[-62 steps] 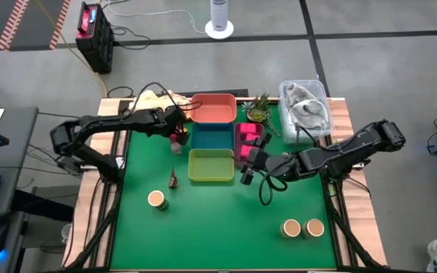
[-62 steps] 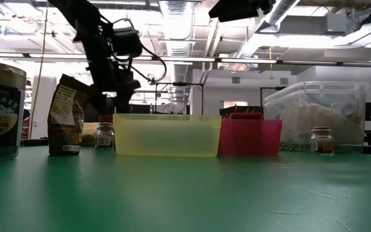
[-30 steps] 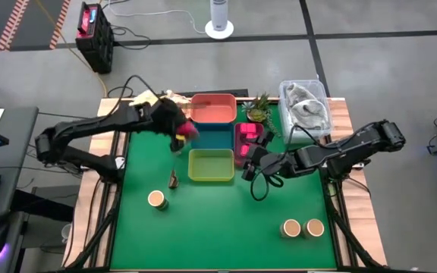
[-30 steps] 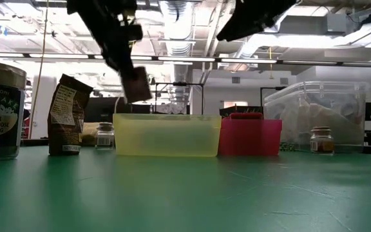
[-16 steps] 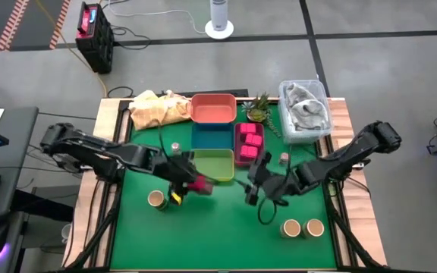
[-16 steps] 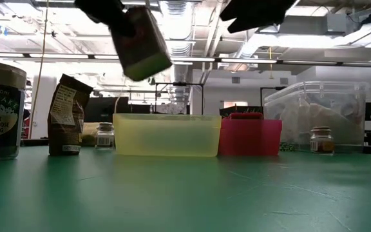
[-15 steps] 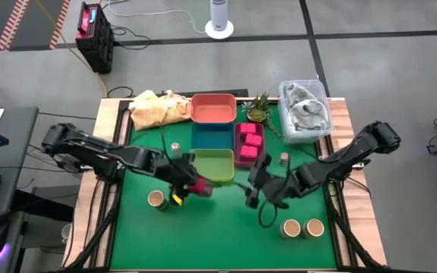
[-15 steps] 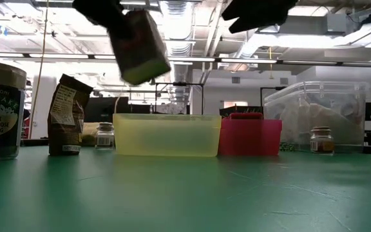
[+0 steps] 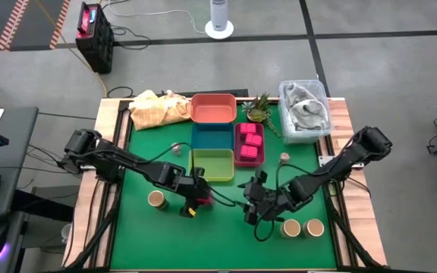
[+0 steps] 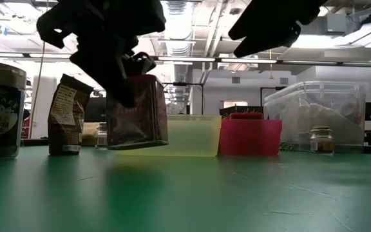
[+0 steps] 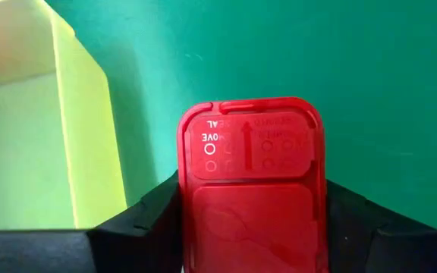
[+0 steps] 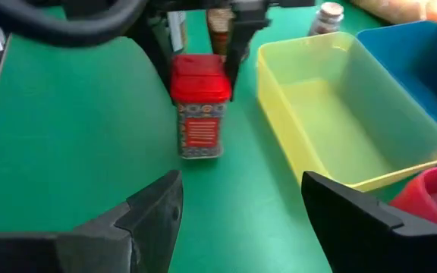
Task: Sort spices by type
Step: Put the red seasoning can into the red bin
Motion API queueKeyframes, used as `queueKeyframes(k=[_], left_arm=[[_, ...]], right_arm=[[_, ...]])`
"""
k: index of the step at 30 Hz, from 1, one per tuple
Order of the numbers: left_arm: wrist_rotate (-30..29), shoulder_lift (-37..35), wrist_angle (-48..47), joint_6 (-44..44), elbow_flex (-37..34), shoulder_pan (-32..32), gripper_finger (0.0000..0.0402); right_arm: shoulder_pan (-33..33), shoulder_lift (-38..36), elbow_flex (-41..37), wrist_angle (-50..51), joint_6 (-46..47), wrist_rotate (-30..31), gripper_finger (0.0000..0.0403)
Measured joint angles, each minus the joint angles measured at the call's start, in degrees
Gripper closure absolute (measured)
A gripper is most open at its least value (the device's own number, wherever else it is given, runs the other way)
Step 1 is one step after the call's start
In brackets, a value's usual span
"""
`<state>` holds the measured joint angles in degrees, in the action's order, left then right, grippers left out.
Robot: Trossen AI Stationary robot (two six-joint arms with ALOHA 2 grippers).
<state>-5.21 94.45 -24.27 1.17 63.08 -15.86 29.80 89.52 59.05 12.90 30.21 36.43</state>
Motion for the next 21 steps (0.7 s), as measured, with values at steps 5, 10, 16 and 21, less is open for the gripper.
queueKeyframes(k=[5, 10, 16, 21], left_arm=[[-1.1, 0.4, 1.5, -0.8, 0.4, 0.0, 0.0152], [-2.0, -0.1, 2.5, -2.3, 0.4, 0.0, 0.0121], [-7.9, -4.6, 1.8, -4.4, 0.4, -1.8, 0.0117], [-13.9, -10.9, 0.4, -5.5, 0.2, -4.0, 0.0122]], right_arm=[[-0.5, 1.8, 0.1, -1.4, 0.0, -1.4, 0.0106], [-1.0, 1.7, 0.2, -2.3, 0.0, -1.8, 0.0106], [-1.3, 1.7, 0.2, -4.4, -0.2, -2.0, 0.0106], [-2.2, 4.4, 0.2, -10.4, -3.0, -2.1, 0.0106]])
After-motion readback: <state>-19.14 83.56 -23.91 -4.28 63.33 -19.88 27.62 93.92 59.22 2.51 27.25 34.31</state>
